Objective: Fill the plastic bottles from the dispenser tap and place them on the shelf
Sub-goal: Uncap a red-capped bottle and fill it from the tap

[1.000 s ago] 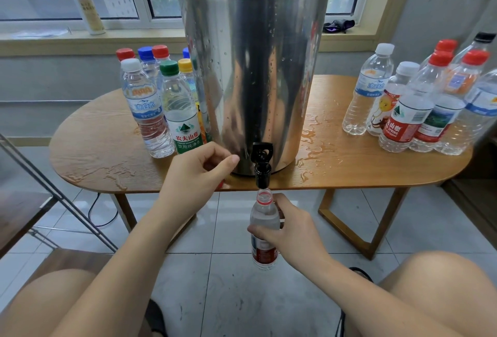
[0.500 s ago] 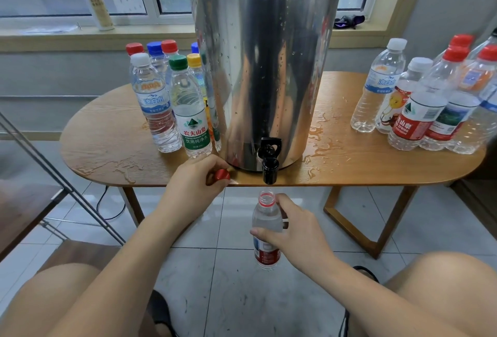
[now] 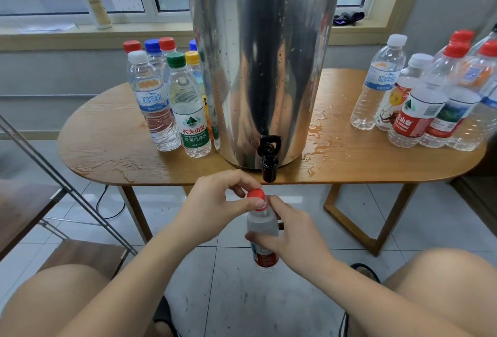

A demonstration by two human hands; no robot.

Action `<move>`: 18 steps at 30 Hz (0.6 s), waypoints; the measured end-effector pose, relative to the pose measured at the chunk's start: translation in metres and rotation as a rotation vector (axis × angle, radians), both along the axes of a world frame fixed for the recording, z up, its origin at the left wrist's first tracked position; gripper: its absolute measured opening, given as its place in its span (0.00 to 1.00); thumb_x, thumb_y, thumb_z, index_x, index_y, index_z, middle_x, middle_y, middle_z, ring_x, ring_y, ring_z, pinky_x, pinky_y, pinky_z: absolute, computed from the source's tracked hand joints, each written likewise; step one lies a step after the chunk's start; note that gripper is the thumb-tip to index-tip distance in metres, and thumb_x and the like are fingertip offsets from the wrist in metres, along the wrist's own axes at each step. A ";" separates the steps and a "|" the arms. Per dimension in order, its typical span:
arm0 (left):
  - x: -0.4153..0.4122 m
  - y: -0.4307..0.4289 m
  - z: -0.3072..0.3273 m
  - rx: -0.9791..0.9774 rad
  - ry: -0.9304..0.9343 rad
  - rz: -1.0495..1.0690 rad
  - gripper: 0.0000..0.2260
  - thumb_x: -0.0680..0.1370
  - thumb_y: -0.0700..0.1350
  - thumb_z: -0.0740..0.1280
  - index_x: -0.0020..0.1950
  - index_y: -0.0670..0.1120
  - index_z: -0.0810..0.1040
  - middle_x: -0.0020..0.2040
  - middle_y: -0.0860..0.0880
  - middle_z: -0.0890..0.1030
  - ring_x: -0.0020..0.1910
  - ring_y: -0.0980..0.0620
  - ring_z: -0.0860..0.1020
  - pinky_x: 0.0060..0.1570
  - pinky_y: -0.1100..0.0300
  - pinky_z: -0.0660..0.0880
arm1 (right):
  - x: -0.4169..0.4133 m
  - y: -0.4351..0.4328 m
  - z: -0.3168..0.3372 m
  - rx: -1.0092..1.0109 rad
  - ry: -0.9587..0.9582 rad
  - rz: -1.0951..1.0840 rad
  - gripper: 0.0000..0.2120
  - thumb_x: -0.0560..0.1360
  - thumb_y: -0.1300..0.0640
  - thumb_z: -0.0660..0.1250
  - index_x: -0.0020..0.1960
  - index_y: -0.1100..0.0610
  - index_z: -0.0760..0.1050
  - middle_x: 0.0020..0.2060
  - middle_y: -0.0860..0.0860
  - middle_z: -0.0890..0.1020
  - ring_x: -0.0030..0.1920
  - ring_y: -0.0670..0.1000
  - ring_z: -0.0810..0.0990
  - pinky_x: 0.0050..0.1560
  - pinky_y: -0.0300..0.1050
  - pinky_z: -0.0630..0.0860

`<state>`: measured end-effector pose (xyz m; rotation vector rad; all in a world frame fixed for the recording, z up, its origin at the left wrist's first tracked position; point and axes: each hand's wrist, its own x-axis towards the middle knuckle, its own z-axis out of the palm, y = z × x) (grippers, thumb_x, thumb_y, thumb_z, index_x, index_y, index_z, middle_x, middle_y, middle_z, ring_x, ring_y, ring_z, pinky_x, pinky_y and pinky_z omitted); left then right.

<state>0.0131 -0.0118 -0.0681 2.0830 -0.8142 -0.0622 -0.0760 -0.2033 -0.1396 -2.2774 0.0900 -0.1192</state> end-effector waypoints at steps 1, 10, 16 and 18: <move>0.000 -0.001 -0.002 0.012 -0.009 -0.001 0.09 0.73 0.53 0.83 0.51 0.58 0.88 0.48 0.62 0.86 0.50 0.54 0.82 0.45 0.73 0.70 | -0.001 0.000 0.000 -0.009 -0.002 0.003 0.31 0.69 0.31 0.77 0.68 0.33 0.70 0.58 0.37 0.82 0.59 0.46 0.81 0.59 0.51 0.83; 0.002 -0.004 -0.009 0.082 -0.081 -0.029 0.12 0.72 0.56 0.83 0.53 0.58 0.88 0.48 0.61 0.84 0.52 0.57 0.81 0.47 0.72 0.72 | -0.002 0.001 -0.002 -0.066 0.000 0.011 0.31 0.69 0.30 0.76 0.67 0.35 0.69 0.57 0.38 0.82 0.56 0.47 0.81 0.56 0.51 0.83; 0.002 0.001 0.001 0.154 -0.016 -0.140 0.15 0.80 0.49 0.78 0.63 0.64 0.85 0.58 0.67 0.85 0.62 0.60 0.81 0.52 0.65 0.74 | -0.002 0.000 -0.001 -0.048 -0.013 0.003 0.33 0.68 0.29 0.77 0.69 0.35 0.69 0.57 0.40 0.83 0.57 0.48 0.81 0.56 0.53 0.83; 0.001 0.000 0.000 0.155 -0.052 -0.088 0.14 0.77 0.57 0.79 0.62 0.63 0.86 0.55 0.66 0.85 0.59 0.60 0.81 0.50 0.66 0.74 | -0.002 0.000 0.000 -0.060 -0.007 0.007 0.31 0.69 0.30 0.77 0.67 0.35 0.69 0.57 0.40 0.83 0.57 0.48 0.81 0.56 0.53 0.83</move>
